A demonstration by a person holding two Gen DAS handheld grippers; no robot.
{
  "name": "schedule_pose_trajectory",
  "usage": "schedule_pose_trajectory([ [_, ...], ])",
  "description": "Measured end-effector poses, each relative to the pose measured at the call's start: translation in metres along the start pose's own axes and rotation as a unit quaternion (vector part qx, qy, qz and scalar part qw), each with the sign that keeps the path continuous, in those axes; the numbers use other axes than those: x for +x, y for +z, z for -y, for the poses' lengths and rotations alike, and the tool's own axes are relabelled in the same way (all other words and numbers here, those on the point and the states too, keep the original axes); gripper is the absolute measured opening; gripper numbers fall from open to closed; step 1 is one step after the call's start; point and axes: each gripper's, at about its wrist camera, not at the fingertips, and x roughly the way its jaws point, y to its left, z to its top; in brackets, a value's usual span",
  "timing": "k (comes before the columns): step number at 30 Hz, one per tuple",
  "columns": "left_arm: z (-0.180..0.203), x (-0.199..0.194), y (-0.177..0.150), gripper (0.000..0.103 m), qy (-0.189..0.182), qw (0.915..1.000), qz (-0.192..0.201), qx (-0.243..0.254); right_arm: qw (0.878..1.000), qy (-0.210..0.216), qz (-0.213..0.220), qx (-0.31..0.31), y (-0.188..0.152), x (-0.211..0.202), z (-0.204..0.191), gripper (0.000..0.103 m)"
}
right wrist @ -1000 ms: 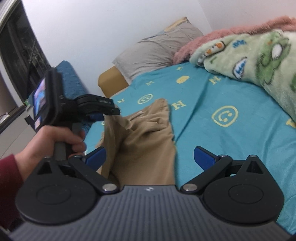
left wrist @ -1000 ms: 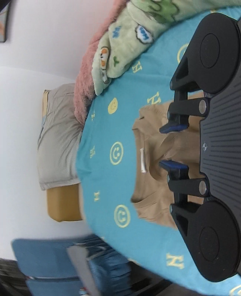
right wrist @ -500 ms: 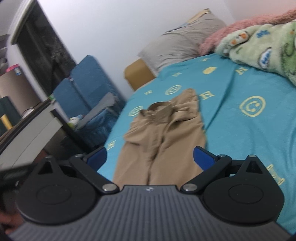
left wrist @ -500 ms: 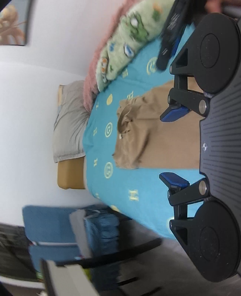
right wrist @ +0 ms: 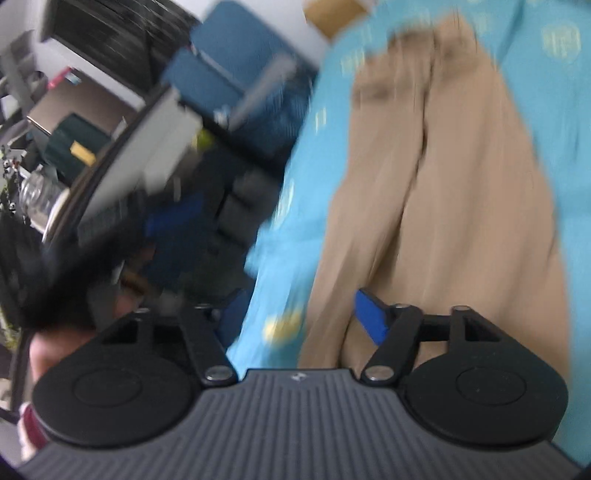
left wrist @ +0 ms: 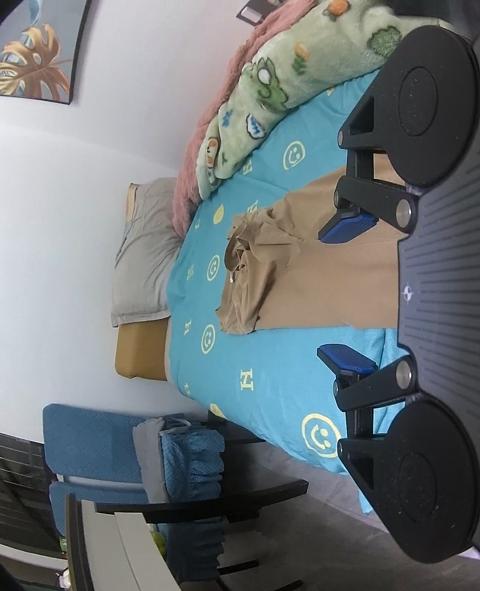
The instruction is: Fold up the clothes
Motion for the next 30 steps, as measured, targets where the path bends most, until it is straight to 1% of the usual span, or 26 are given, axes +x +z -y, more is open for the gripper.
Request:
schedule_pose_trajectory([
  [1,-0.003,0.000,0.001,0.063,0.000,1.0000,0.000,-0.005,1.000,-0.002,-0.022,0.013,-0.010,0.008,0.000,0.064],
  [4,-0.012,0.000,0.002,0.063,0.003,0.9998,0.000,-0.018,0.997,-0.033,-0.065,0.024,-0.035,0.027,0.002,0.060],
  [5,-0.015,0.000,0.003,0.063,0.006,0.9997,0.001,-0.022,0.996,-0.041,-0.072,0.024,-0.040,0.032,0.001,0.054],
  [6,-0.018,0.000,0.003,0.063,0.008,0.9996,0.001,-0.027,0.996,-0.040,-0.077,0.023,-0.043,0.037,0.000,0.049],
  [8,-0.024,-0.002,0.004,0.063,0.006,0.9993,0.001,-0.036,0.996,-0.040,-0.081,0.016,-0.046,0.046,-0.005,0.047],
  [9,-0.027,-0.003,0.004,0.063,0.005,0.9991,0.001,-0.042,0.996,-0.042,-0.082,0.010,-0.046,0.050,-0.008,0.041],
  [10,-0.030,-0.003,0.005,0.063,0.003,0.9989,0.000,-0.046,0.996,-0.044,-0.082,0.003,-0.046,0.054,-0.010,0.038],
  [11,-0.032,-0.003,0.005,0.063,0.002,0.9987,-0.002,-0.050,0.995,-0.051,-0.084,0.000,-0.045,0.056,-0.012,0.026],
  [12,-0.035,-0.004,0.005,0.063,0.001,0.9985,-0.005,-0.054,0.995,-0.058,-0.086,-0.003,-0.045,0.058,-0.012,0.011],
  [13,-0.037,-0.004,0.004,0.063,0.000,0.9983,-0.008,-0.058,0.994,-0.065,-0.086,-0.010,-0.046,0.057,-0.015,0.008],
  [14,-0.039,-0.003,0.004,0.063,-0.002,0.9980,-0.012,-0.061,0.994,-0.071,-0.086,-0.017,-0.047,0.054,-0.019,0.008],
  [20,-0.043,-0.002,-0.002,0.063,-0.025,0.9958,-0.038,-0.079,0.994,-0.081,-0.047,-0.060,-0.042,0.004,-0.038,0.007],
  [22,-0.044,0.000,-0.006,0.063,-0.036,0.9939,-0.051,-0.090,0.993,-0.091,-0.039,-0.065,-0.036,-0.009,-0.038,0.007],
  [24,-0.046,0.002,-0.011,0.064,-0.047,0.9913,-0.067,-0.102,0.992,-0.106,-0.041,-0.060,-0.033,-0.018,-0.032,0.007],
  [26,-0.049,0.008,-0.020,0.064,-0.055,0.9863,-0.099,-0.120,0.990,-0.122,-0.047,-0.053,-0.031,-0.025,-0.026,0.009],
  [27,-0.051,0.012,-0.026,0.064,-0.058,0.9822,-0.118,-0.134,0.989,-0.129,-0.052,-0.048,-0.031,-0.027,-0.022,0.010],
  [28,-0.053,0.015,-0.034,0.064,-0.059,0.9771,-0.140,-0.149,0.988,-0.137,-0.057,-0.043,-0.030,-0.030,-0.019,0.010],
  [30,-0.056,0.021,-0.052,0.064,-0.064,0.9647,-0.183,-0.178,0.988,-0.143,-0.054,-0.040,-0.025,-0.041,-0.014,0.010],
])
